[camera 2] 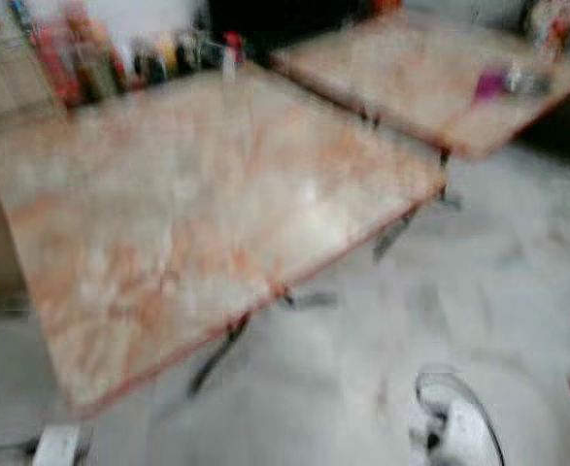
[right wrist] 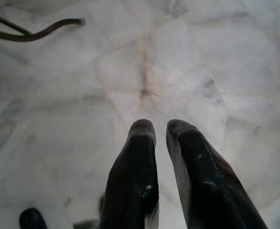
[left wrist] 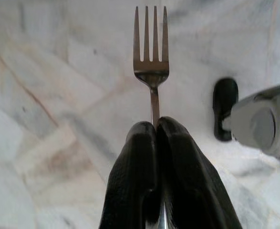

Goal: Setting the table

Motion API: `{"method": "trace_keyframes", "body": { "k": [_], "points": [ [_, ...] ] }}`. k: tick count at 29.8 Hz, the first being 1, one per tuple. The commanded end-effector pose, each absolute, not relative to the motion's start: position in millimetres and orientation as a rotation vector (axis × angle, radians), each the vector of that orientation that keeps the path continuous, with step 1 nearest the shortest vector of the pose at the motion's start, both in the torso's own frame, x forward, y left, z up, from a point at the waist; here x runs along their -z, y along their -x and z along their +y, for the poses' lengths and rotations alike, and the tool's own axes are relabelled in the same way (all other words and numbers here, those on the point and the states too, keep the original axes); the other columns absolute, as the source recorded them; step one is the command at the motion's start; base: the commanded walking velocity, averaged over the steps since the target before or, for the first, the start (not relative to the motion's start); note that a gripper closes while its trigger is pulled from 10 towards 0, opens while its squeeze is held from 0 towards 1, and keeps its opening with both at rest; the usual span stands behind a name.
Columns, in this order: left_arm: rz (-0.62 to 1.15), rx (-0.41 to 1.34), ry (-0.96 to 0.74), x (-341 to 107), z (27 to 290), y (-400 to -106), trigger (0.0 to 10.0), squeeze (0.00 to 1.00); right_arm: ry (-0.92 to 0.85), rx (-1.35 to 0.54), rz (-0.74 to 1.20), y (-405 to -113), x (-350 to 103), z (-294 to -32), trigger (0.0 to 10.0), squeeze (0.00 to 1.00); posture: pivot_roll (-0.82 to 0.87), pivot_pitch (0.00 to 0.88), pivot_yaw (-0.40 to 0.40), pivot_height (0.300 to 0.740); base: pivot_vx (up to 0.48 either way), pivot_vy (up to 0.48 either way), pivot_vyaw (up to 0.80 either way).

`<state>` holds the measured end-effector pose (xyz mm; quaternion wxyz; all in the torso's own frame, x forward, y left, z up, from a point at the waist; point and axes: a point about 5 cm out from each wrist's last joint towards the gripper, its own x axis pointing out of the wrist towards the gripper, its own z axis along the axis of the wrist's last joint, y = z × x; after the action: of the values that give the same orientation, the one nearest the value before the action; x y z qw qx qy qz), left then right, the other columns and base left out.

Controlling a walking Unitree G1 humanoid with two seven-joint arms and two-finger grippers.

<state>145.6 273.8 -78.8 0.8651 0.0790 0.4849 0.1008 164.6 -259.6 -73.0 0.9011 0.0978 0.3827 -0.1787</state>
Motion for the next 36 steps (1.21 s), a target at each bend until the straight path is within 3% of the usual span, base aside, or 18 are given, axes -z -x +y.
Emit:
{"method": "trace_keyframes", "body": {
  "k": [1, 14, 27, 36],
  "points": [
    [1.031, -0.209, -0.165, 79, 276, -143, 10.0, 0.00, -0.198, 0.396, 0.791, -164, 71, -266, 10.0, 0.00, 0.08, 0.055, 0.004, 0.740, 0.000, -0.292, 0.80],
    [1.039, -0.216, -0.170, 77, 284, -141, 10.0, 0.00, -0.191, 0.392, 0.789, -163, 72, -264, 10.0, 0.00, 0.08, 0.060, 0.005, 0.740, 0.000, -0.286, 0.73],
    [1.045, -0.211, -0.155, 81, 275, -141, 10.0, 0.00, -0.182, 0.360, 0.801, -165, 74, -256, 10.0, 0.00, 0.08, 0.062, -0.007, 0.740, 0.000, -0.272, 0.00],
    [1.049, -0.207, -0.154, 82, 271, -141, 10.0, 0.00, -0.185, 0.368, 0.779, -169, 70, -260, 10.0, 0.00, 0.06, 0.045, -0.006, 0.740, 0.000, -0.270, 0.66]
  ]
}}
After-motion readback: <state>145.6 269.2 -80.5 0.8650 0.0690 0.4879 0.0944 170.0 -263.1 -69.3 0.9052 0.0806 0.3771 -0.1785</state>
